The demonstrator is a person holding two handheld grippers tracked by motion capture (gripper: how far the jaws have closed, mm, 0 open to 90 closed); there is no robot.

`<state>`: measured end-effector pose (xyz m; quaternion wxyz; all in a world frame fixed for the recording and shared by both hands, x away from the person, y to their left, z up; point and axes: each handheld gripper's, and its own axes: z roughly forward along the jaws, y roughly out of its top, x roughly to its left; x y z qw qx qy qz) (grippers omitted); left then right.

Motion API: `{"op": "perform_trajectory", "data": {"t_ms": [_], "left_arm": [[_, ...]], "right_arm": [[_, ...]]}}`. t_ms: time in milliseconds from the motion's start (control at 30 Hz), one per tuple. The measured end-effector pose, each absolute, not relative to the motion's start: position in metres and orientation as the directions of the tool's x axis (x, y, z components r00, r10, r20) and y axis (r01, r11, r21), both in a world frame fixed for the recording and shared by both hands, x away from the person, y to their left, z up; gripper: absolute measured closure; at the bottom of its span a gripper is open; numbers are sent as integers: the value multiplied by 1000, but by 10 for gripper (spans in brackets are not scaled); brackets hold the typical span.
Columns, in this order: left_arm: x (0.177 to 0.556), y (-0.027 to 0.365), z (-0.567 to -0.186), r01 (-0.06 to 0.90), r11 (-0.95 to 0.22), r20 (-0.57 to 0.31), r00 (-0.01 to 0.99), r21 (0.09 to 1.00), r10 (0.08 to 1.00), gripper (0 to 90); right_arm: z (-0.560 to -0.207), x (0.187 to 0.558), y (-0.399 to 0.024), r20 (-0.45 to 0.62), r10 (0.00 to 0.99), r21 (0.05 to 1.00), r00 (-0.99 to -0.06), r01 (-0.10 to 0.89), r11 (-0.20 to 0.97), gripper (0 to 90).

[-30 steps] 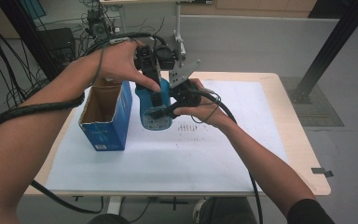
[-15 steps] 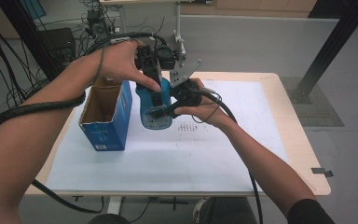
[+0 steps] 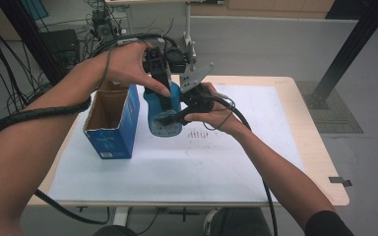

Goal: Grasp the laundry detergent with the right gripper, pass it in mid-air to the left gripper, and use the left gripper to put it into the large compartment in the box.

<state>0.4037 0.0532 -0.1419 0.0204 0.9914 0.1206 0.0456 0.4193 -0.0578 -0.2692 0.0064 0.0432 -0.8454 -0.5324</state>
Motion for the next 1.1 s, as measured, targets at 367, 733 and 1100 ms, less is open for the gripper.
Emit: {"op": "perform_trajectory", "data": {"t_ms": [367,733,1100], "left_arm": [[402,52,-142,228,-973,77,970,47,231,352],[401,53,-143,228,-973,78,970,40,230,357],[402,54,-143,222,-974,75,971,47,226,357]], "right_arm": [[-270,420,-58,-44,-77,899,-996,-73,432,440],[-271,418,-56,-33,-81,900,-996,-65,431,440],[-272,419,-56,-29,-82,901,-996,-62,430,438]]}}
